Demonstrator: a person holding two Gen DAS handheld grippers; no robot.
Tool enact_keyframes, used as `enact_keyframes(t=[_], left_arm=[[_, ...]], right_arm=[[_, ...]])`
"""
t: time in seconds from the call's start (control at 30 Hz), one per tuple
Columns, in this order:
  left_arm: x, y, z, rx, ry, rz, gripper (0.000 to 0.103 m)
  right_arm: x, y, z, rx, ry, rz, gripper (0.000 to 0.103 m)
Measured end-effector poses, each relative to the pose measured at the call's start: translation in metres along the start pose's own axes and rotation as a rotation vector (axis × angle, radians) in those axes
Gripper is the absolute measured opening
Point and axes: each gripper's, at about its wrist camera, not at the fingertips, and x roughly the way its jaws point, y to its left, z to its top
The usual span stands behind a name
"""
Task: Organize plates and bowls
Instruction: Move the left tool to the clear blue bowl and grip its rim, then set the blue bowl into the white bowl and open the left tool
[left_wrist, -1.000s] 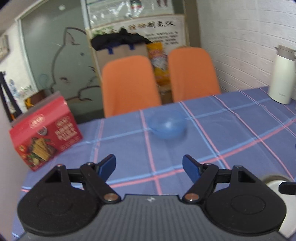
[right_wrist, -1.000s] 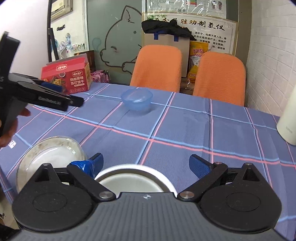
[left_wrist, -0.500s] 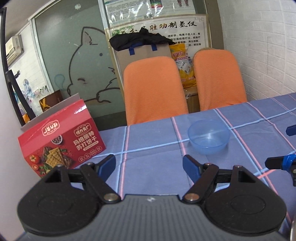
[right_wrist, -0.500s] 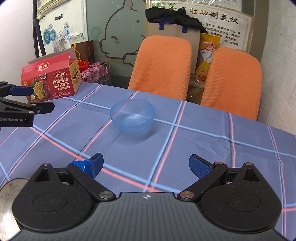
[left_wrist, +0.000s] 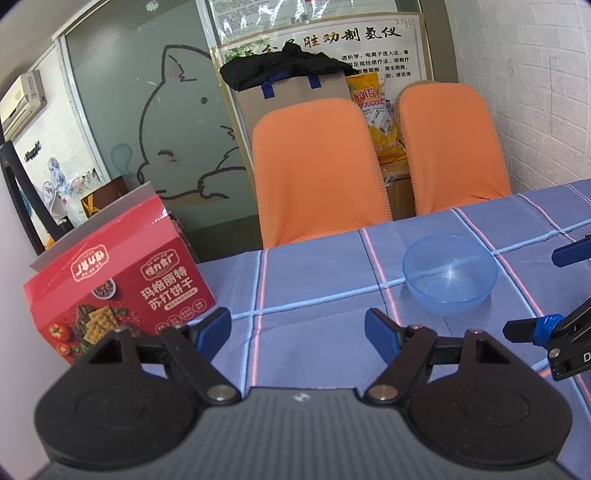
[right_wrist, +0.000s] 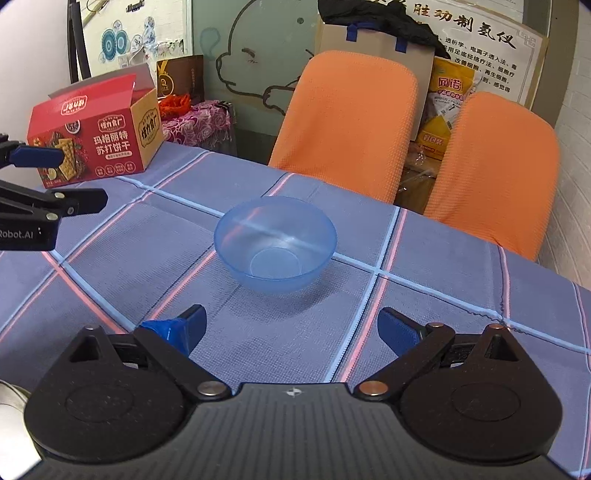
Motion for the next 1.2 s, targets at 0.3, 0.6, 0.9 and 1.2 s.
enact_keyframes(t=[0.3,0.6,0.9,1.2], left_arm=[[0.028,-0.012,0.003,0.018,0.036,-0.002,0.078],[0.090,-0.009,0.031,-0.101,0.120,-0.239,0.078],[0.152,-0.046,0.049,-0.072,0.198,-0.382,0.078],[0.165,-0.058,0.043,-0.075,0.182,-0.425,0.069]], right_arm=[[0.023,-0.011,-0.001,0.014,0.025,0.024,0.087],[0.039,-0.019,0.002,0.049,0.009,0.061,0.087],[0.060,-0.014,0.014,0.024,0.004,0.072,0.087],[0.083,-0.004,0.015,-0.042,-0.038,0.075,0.085]])
